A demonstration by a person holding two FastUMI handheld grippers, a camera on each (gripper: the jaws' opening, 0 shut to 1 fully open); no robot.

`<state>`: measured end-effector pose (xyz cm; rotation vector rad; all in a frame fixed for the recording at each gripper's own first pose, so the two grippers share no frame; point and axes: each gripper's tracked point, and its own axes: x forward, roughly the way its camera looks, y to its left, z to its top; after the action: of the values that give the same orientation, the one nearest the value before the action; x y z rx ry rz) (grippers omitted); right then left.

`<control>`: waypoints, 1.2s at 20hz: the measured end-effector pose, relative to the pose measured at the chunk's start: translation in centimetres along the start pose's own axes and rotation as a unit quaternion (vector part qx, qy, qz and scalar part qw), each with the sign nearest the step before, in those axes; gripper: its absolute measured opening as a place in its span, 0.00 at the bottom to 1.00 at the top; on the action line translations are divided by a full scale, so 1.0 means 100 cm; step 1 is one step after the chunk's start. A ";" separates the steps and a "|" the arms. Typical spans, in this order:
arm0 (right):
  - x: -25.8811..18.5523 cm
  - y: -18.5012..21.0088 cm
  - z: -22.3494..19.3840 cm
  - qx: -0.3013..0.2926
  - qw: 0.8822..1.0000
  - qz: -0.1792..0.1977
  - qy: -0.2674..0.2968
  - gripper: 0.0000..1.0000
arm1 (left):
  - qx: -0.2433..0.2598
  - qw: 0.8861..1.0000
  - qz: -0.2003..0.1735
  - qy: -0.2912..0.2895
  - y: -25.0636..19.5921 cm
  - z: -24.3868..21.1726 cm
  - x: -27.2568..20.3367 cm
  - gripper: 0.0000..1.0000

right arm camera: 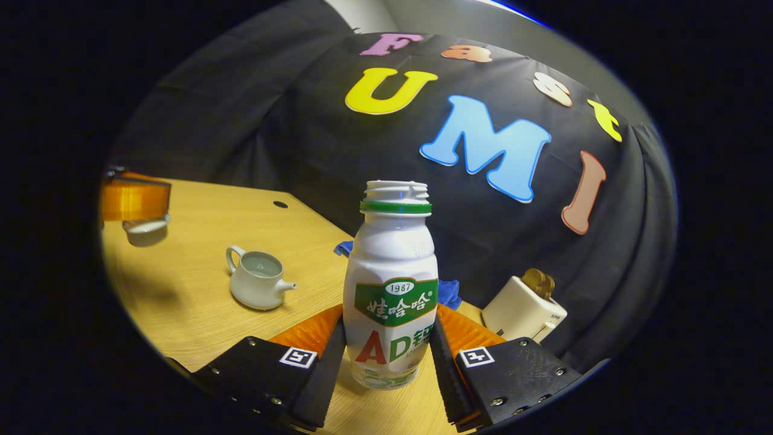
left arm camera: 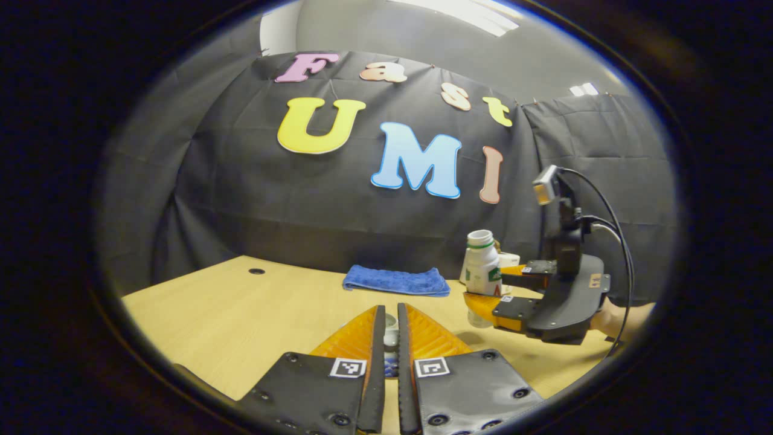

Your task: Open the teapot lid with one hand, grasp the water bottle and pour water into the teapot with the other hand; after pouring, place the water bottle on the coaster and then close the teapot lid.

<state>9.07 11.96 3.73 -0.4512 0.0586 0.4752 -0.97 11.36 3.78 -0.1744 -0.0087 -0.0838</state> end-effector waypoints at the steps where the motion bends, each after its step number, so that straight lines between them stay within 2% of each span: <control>1: -0.010 -0.002 -0.005 0.024 1.000 0.007 0.001 0.71 | 0.005 1.000 -0.003 0.002 -0.002 0.000 0.013 0.19; 4: -0.031 -0.011 -0.020 0.074 0.997 0.015 0.007 0.71 | -0.004 1.000 -0.010 0.014 -0.004 -0.001 0.049 0.19; 5: -0.039 -0.014 -0.022 0.085 0.996 0.016 0.004 0.71 | -0.007 1.000 -0.013 0.014 -0.006 -0.001 0.059 0.15; 6: -0.047 -0.020 -0.025 0.092 0.996 0.012 -0.001 0.71 | -0.002 1.000 -0.011 0.012 -0.005 0.000 0.069 0.19; 7: -0.051 -0.025 -0.028 0.099 0.995 0.008 -0.004 0.71 | 0.011 1.000 -0.005 0.011 -0.003 0.001 0.078 0.16; 8: -0.055 -0.025 -0.032 0.104 0.994 0.010 -0.003 0.71 | 0.027 1.000 0.002 0.013 0.001 0.001 0.087 0.19; 11: -0.062 -0.029 -0.039 0.118 0.993 0.012 -0.004 0.71 | 0.053 0.998 0.005 0.021 0.004 -0.008 0.117 0.19; 12: -0.063 -0.031 -0.043 0.121 0.993 0.010 -0.003 0.71 | 0.057 0.998 0.004 0.027 0.003 -0.013 0.124 0.16; 13: -0.064 -0.033 -0.047 0.126 0.992 0.010 -0.002 0.71 | 0.063 0.998 0.008 0.030 0.005 -0.018 0.129 0.19; 14: -0.065 -0.032 -0.050 0.133 0.991 0.013 -0.002 0.71 | 0.067 0.997 0.013 0.034 0.007 -0.022 0.133 0.16; 15: -0.065 -0.031 -0.053 0.139 0.990 0.015 -0.001 0.71 | 0.069 0.997 0.015 0.037 0.010 -0.026 0.136 0.19; 18: -0.065 -0.034 -0.060 0.152 0.988 0.019 0.001 0.71 | 0.082 0.995 0.030 0.044 0.021 -0.034 0.144 0.19; 20: -0.064 -0.036 -0.064 0.155 0.988 0.019 0.003 0.71 | 0.082 0.995 0.028 0.051 0.021 -0.042 0.150 0.15; 21: -0.066 -0.037 -0.066 0.154 0.988 0.018 0.005 0.71 | 0.082 0.995 0.027 0.054 0.019 -0.046 0.151 0.15; 22: -0.067 -0.037 -0.067 0.154 0.988 0.017 0.006 0.71 | 0.085 0.994 0.028 0.056 0.018 -0.048 0.153 0.19; 23: -0.067 -0.039 -0.067 0.154 0.988 0.016 0.007 0.71 | 0.086 0.994 0.027 0.057 0.017 -0.049 0.155 0.16; 24: -0.067 -0.039 -0.067 0.153 0.988 0.016 0.007 0.71 | 0.085 0.994 0.027 0.057 0.017 -0.049 0.156 0.19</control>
<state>5.19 3.07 0.39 -0.1514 0.1508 0.4853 14.69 10.93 -1.08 0.0010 0.1022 -0.0384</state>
